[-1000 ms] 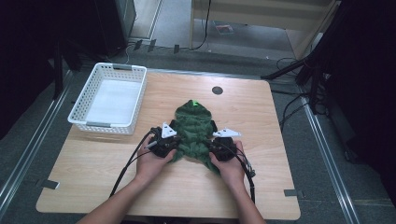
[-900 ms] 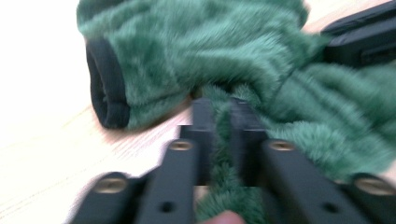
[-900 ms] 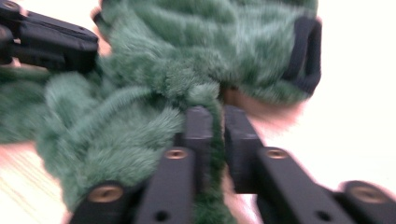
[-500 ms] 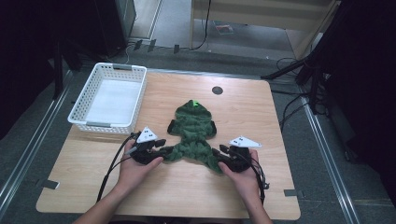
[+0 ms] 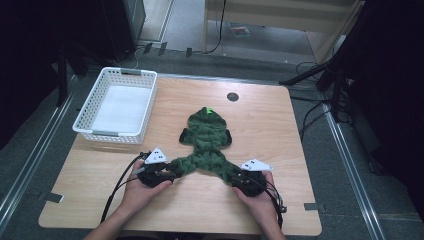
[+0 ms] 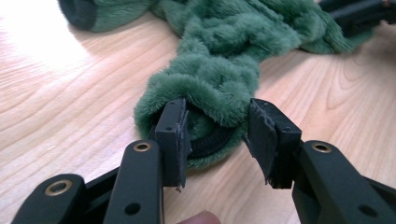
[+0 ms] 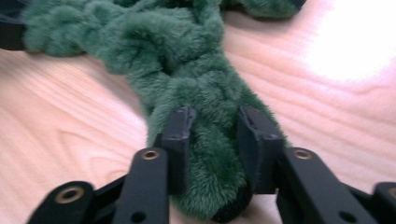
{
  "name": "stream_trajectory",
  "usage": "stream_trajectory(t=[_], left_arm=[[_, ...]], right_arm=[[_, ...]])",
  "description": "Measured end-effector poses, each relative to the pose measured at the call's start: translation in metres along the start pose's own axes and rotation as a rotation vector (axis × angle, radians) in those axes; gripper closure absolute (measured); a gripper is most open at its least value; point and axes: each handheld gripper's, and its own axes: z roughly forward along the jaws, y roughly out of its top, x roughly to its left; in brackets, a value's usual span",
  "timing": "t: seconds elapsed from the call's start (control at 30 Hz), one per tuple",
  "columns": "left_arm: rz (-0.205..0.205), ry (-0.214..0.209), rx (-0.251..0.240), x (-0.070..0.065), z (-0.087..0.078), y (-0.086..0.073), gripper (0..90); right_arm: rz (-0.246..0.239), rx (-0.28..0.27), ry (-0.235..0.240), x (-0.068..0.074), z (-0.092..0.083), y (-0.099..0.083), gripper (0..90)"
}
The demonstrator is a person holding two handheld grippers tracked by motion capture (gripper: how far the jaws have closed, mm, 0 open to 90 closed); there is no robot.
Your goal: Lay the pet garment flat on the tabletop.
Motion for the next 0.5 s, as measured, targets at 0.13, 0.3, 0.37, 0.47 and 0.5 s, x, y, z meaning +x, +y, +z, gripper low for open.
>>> stream_trajectory(t=[0.13, 0.3, 0.37, 0.47, 0.5], left_arm=[[0.036, -0.003, 0.000, -0.005, 0.001, -0.002, 58.4], [0.018, -0.024, -0.044, -0.003, -0.005, -0.007, 57.5], [0.001, -0.021, -0.058, -0.001, -0.008, -0.008, 56.4], [-0.007, -0.020, -0.051, -0.001, -0.011, -0.011, 55.5], [0.001, -0.017, -0.048, -0.002, -0.011, -0.012, 55.2]], right_arm=[[-0.002, -0.013, -0.027, -0.002, 0.002, 0.000, 69.4], [-0.010, -0.033, -0.037, -0.003, 0.002, -0.003, 65.6], [0.002, -0.042, -0.021, -0.004, 0.001, -0.003, 61.6], [0.030, -0.086, -0.035, -0.005, -0.004, -0.002, 49.6], [0.047, -0.101, -0.060, -0.006, -0.007, -0.002, 48.0]])
